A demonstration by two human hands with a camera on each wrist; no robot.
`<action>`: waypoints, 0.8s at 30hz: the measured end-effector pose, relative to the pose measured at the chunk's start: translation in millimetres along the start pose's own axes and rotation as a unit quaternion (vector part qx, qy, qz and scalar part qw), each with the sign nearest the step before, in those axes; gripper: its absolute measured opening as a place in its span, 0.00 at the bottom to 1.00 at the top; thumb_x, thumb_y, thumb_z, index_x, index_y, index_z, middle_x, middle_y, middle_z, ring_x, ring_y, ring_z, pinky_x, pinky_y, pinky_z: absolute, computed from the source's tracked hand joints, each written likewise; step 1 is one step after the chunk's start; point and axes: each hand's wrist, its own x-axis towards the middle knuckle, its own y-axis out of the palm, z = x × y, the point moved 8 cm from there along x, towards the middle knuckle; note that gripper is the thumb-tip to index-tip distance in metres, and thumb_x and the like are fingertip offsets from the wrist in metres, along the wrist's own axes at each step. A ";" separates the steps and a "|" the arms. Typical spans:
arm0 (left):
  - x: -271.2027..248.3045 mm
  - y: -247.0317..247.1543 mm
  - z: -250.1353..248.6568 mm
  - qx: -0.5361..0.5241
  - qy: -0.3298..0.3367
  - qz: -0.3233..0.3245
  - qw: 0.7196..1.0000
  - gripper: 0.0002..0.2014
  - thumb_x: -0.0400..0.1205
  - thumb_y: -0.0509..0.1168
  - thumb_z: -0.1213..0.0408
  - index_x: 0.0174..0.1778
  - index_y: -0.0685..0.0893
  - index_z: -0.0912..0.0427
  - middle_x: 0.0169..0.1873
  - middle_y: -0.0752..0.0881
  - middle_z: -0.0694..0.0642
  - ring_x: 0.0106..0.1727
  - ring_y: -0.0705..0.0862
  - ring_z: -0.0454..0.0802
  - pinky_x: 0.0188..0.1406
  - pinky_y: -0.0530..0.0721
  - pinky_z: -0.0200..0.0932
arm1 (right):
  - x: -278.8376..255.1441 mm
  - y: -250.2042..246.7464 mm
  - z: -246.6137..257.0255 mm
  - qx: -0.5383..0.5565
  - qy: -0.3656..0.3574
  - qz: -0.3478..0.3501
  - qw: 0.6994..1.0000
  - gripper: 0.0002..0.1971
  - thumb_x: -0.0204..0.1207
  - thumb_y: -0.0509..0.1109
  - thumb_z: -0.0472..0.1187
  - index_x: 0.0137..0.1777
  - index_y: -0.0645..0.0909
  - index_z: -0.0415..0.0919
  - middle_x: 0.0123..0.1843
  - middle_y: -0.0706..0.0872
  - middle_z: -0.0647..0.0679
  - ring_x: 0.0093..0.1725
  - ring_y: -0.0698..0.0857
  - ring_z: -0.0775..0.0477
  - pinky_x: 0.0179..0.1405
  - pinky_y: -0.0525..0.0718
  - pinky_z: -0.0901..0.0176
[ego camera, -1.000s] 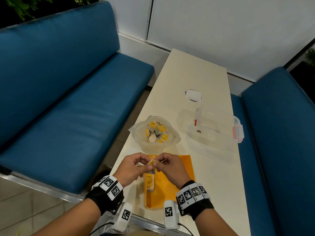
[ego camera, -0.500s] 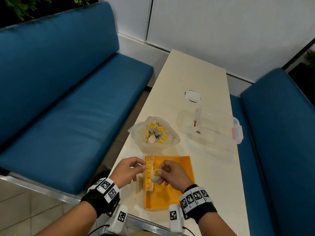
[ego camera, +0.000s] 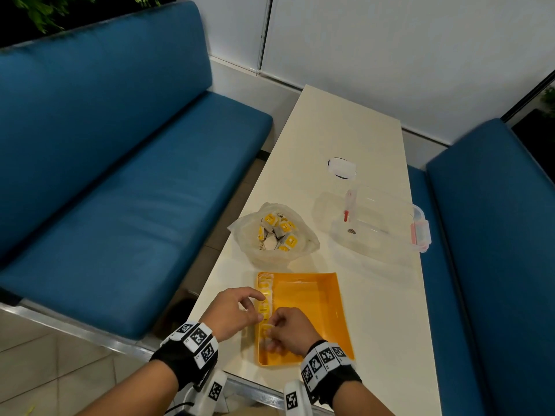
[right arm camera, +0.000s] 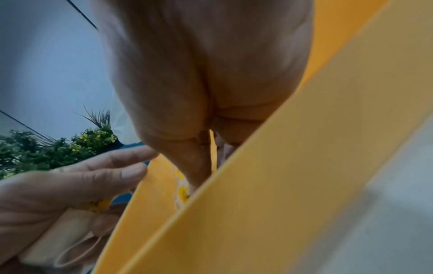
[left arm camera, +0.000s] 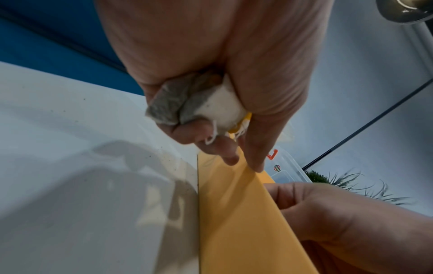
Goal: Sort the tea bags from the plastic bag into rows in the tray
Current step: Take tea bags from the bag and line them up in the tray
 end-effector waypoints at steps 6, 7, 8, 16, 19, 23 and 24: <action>0.3 0.8 2.9 -0.003 0.002 -0.001 1.000 0.15 0.74 0.81 0.69 0.51 0.92 0.44 0.38 0.89 0.58 0.36 0.86 0.36 0.45 0.82 0.31 | 4.8 1.8 2.3 -0.009 0.003 -0.053 0.999 0.05 0.78 0.68 0.31 0.44 0.77 0.41 0.28 0.86 0.42 0.24 0.85 0.48 0.23 0.80 0.59; 0.2 0.6 3.7 -0.003 0.003 -0.002 1.000 0.16 0.74 0.80 0.69 0.51 0.92 0.43 0.39 0.89 0.59 0.37 0.86 0.36 0.45 0.82 0.31 | 5.1 1.4 3.2 -0.015 0.001 -0.061 0.998 0.05 0.78 0.68 0.31 0.44 0.78 0.41 0.29 0.87 0.42 0.25 0.86 0.49 0.23 0.81 0.59; 0.3 0.5 4.0 -0.004 0.004 -0.003 1.000 0.16 0.74 0.80 0.69 0.51 0.92 0.43 0.39 0.89 0.59 0.37 0.86 0.37 0.45 0.82 0.31 | 5.0 0.7 4.9 -0.021 -0.001 -0.069 0.997 0.05 0.79 0.68 0.31 0.44 0.78 0.42 0.30 0.87 0.42 0.26 0.86 0.49 0.23 0.82 0.59; 4.4 1.7 11.0 -0.001 0.005 0.006 1.000 0.16 0.73 0.81 0.67 0.51 0.91 0.43 0.36 0.89 0.53 0.36 0.87 0.43 0.43 0.89 0.42 | 5.7 1.4 12.5 -0.091 -0.022 -0.135 0.986 0.07 0.78 0.67 0.34 0.41 0.78 0.46 0.37 0.89 0.40 0.35 0.91 0.37 0.31 0.88 0.49; 4.4 2.0 12.2 0.001 0.007 0.005 1.000 0.16 0.73 0.81 0.67 0.51 0.91 0.42 0.34 0.88 0.50 0.35 0.87 0.41 0.43 0.89 0.43 | 5.2 2.4 13.2 -0.112 -0.023 -0.148 0.982 0.08 0.76 0.65 0.33 0.40 0.76 0.48 0.38 0.88 0.42 0.39 0.89 0.37 0.37 0.88 0.44; 3.0 0.5 11.4 -0.015 -0.004 0.006 1.000 0.11 0.76 0.80 0.60 0.52 0.91 0.43 0.36 0.88 0.52 0.31 0.85 0.43 0.36 0.86 0.42 | 4.7 3.7 10.9 -0.123 -0.019 -0.150 0.981 0.09 0.74 0.65 0.32 0.41 0.74 0.49 0.40 0.86 0.44 0.41 0.89 0.38 0.37 0.89 0.43; 1.6 -1.9 9.5 -0.042 -0.017 -0.001 0.999 0.08 0.79 0.78 0.57 0.52 0.91 0.44 0.37 0.88 0.55 0.29 0.84 0.45 0.30 0.83 0.41 | 4.3 4.1 10.7 -0.122 -0.018 -0.148 0.981 0.09 0.73 0.65 0.32 0.41 0.74 0.49 0.41 0.86 0.44 0.41 0.89 0.37 0.38 0.89 0.43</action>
